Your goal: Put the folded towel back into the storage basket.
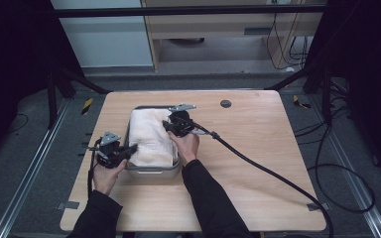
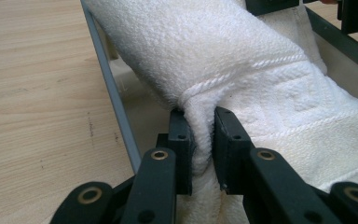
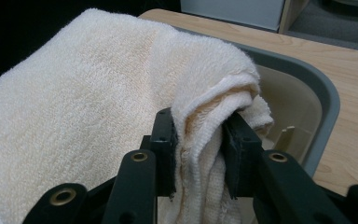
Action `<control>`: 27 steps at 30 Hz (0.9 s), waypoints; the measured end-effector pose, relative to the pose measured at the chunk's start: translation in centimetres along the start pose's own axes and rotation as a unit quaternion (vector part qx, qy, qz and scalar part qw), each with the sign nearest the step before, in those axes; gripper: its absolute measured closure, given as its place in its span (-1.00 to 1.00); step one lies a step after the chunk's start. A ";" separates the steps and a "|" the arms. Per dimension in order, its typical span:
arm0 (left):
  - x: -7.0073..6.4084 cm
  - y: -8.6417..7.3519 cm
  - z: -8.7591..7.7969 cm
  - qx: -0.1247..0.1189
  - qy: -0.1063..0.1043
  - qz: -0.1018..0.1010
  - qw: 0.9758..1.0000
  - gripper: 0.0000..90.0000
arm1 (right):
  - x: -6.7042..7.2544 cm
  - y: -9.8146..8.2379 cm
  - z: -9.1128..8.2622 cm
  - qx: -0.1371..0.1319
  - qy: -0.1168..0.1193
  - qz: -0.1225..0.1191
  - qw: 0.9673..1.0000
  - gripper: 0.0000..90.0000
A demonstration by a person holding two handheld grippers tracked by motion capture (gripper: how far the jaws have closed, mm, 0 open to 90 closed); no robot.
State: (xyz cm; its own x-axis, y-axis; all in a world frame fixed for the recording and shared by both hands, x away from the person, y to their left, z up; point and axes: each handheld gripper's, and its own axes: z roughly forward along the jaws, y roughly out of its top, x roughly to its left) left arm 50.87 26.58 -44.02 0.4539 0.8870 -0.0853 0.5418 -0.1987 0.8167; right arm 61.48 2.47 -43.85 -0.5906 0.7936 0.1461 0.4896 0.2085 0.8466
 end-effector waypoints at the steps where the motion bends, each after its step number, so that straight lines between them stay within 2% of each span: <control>1: 0.0 0.0 0.0 0.001 0.002 0.000 1.000 0.70 | 0.0 0.0 0.0 0.001 -0.002 -0.001 1.000 0.52; 8: 0.1 0.0 0.0 -0.001 0.007 -0.006 1.000 0.53 | -0.1 -0.3 0.3 0.011 -0.012 -0.018 1.000 0.47; 15: -0.1 0.0 -0.2 -0.007 0.012 -0.001 1.000 0.38 | -0.1 -0.5 0.4 0.023 -0.021 -0.039 0.999 0.38; 18: 0.0 0.2 -0.9 -0.031 0.006 -0.010 0.999 0.37 | -0.2 -0.4 0.3 0.018 -0.022 -0.051 0.998 0.29; 27: 0.1 0.5 -2.4 -0.052 -0.002 -0.015 0.999 0.32 | -0.2 0.5 -1.3 0.000 -0.023 -0.064 0.998 0.08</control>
State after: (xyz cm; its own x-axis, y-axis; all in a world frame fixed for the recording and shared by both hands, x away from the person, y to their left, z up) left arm 49.54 27.56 -42.25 0.4409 0.8905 -0.1123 0.4783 -0.1272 0.8689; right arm 61.03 1.69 -42.81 -0.6183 0.7858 0.0135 0.4123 0.3097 0.8568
